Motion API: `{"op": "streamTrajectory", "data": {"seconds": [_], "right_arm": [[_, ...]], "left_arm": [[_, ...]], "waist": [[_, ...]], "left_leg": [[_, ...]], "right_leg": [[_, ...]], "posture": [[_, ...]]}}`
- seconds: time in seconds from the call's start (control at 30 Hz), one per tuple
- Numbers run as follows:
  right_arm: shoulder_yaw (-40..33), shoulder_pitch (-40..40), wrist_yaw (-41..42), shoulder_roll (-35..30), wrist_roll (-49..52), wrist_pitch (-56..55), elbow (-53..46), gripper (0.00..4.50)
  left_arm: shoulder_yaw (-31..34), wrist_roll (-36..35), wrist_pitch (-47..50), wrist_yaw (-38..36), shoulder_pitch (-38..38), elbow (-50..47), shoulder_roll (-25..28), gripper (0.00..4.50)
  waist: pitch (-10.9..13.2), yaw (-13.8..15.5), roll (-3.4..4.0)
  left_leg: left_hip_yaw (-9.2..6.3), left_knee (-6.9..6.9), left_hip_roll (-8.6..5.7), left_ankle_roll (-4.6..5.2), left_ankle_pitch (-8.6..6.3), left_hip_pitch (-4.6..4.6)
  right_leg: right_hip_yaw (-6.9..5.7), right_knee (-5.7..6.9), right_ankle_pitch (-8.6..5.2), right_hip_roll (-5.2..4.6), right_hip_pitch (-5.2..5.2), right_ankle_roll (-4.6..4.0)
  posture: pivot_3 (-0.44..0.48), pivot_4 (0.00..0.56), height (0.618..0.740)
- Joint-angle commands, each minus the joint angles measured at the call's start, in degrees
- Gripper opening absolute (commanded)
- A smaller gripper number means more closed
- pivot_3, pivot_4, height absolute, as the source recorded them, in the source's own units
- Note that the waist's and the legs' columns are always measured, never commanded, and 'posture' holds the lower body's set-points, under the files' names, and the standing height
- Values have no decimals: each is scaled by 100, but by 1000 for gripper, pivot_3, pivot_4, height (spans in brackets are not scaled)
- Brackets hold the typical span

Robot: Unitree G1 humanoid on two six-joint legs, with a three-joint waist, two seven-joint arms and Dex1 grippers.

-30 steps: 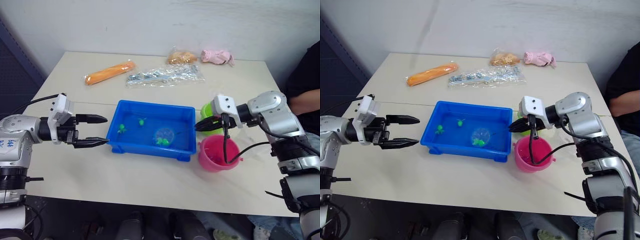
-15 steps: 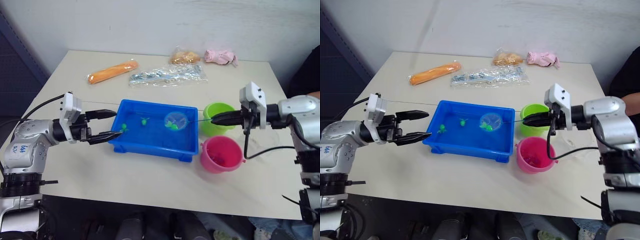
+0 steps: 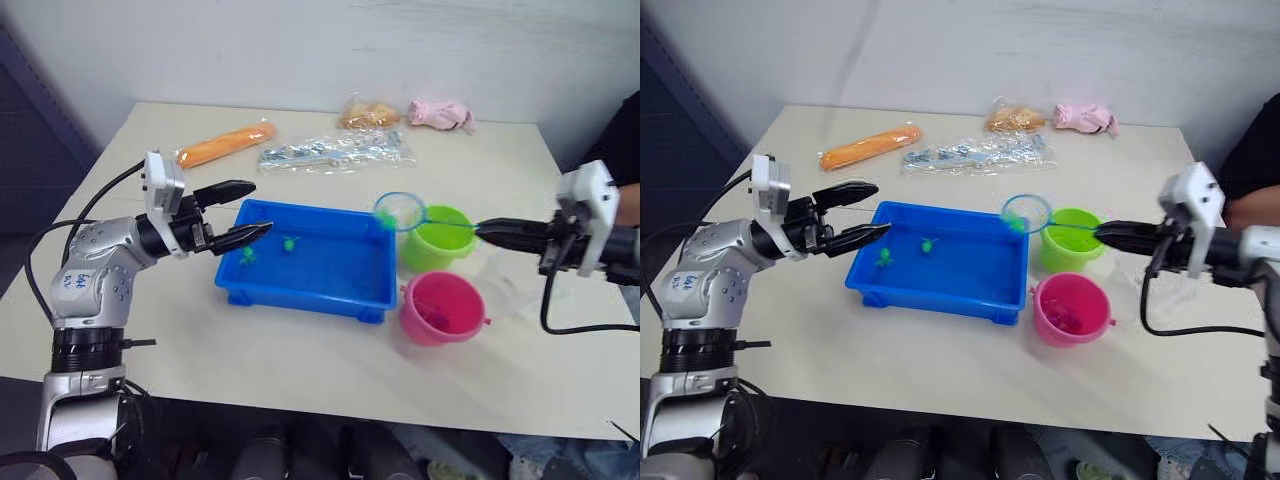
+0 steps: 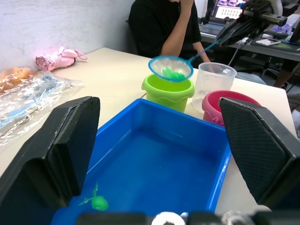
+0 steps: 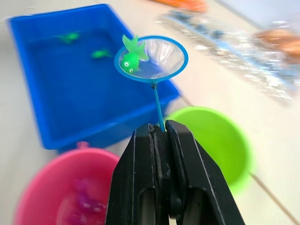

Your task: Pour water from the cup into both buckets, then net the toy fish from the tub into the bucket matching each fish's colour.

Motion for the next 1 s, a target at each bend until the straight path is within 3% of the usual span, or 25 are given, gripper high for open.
{"op": "streamTrajectory", "data": {"seconds": [0.03, 0.13, 0.53, 0.73, 0.83, 0.9, 1.0], "right_arm": [[-116, 122, -191, -242, -462, -864, 340, 0], [-21, 81, -442, -209, -697, -1266, 594, 0], [336, 579, -1194, -180, -2073, -4749, 1454, 0], [239, 962, -2076, -225, -2878, -6420, 1844, 0], [202, 1232, -2882, -380, -3779, -7504, 2085, 0], [60, 1375, -3867, -412, -4814, -8123, 2040, 0], [-37, 1469, -5113, -487, -5978, -8368, 2022, 0]], "left_arm": [[-20, 11, -112, 10, -167, 86, -19, 4356], [-50, 23, -152, -13, -185, 146, -31, 4356], [-176, 11, -154, -41, -98, 18, -132, 4356], [-246, 11, -199, -47, -75, -21, -229, 4356], [-253, 7, -272, -73, -89, 7, -262, 4356], [-249, -31, -310, -76, -81, -13, -314, 4356], [-257, -63, -333, -60, -89, -29, -384, 4356]], "waist": [[0, -14, 0], [0, -37, 0], [0, -11, 0], [0, -15, 0], [0, -13, 0], [0, -15, 0], [0, -23, 1]], "left_leg": [[0, 0, 0, 0, 0, 0], [6, 0, 0, 0, 1, 7], [9, 1, 1, -26, 15, 8], [11, 3, 1, -29, 17, 10], [11, 2, 1, -30, 18, 10], [12, 2, 1, -31, 18, 10], [17, 2, 1, -33, 20, 13]], "right_leg": [[0, 0, 0, 0, 1, 0], [7, 7, 0, 2, 1, 0], [7, 7, 0, 5, 3, 0], [8, 10, 0, 6, 4, 0], [8, 10, 0, 7, 4, 1], [10, 10, 0, 7, 4, 1], [15, 14, 0, 9, 4, 1]], "posture": [[0, 150, 740], [0, 150, 740], [0, 150, 740], [0, 150, 740], [0, 150, 740], [0, 150, 740], [0, 150, 740]]}}
